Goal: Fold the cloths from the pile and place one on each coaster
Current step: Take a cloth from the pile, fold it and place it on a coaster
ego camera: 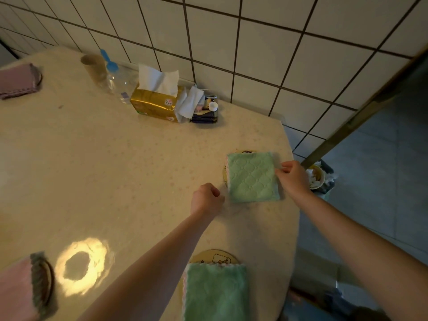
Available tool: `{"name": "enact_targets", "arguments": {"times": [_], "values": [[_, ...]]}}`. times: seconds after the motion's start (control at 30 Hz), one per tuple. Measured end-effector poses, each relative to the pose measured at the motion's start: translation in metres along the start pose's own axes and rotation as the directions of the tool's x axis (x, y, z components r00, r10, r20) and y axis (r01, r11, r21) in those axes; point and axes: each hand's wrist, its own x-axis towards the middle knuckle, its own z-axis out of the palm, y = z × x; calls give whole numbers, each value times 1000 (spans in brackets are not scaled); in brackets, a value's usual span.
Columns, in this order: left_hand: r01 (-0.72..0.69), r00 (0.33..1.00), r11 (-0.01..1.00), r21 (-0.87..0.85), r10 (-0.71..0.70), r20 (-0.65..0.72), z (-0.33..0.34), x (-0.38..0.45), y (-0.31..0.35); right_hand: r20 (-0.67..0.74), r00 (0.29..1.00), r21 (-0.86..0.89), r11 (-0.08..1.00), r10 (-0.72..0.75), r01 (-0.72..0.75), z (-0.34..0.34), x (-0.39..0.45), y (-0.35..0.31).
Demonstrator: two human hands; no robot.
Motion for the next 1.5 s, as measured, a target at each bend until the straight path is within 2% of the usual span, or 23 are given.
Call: {"name": "enact_targets", "arguments": {"times": [0.13,0.3,0.4,0.53,0.77,0.93,1.13,1.33,1.5], "values": [[-30,1000,999,18,30,4,-16,-24,-21,6,1000,-38,999,-22,22,-11,-13,0],[-66,998,996,66,66,15,-31,-62,-55,128,985,-125,984,-114,130,-19,-21,-7],[-64,998,994,93,61,25,-37,-88,-73,176,984,-135,989,-27,52,-20,-24,-17],[19,999,986,167,-24,30,-35,-119,-92,228,972,-146,989,54,-20,-14,-26,-22],[225,974,972,61,-227,17,-21,-145,-115,244,958,12,988,147,-155,-4,-18,-24],[294,956,952,90,-295,0,-16,-150,-116,303,939,112,972,163,-205,1,-15,-19],[315,949,945,94,-315,-14,-15,-152,-114,311,932,206,944,186,-257,-1,-8,-23],[293,956,950,104,-293,-17,-12,-152,-116,376,904,325,885,203,-334,4,-7,-24],[290,957,954,82,-287,-47,-6,-153,-112,409,893,354,868,190,-347,6,-8,-23]]}}
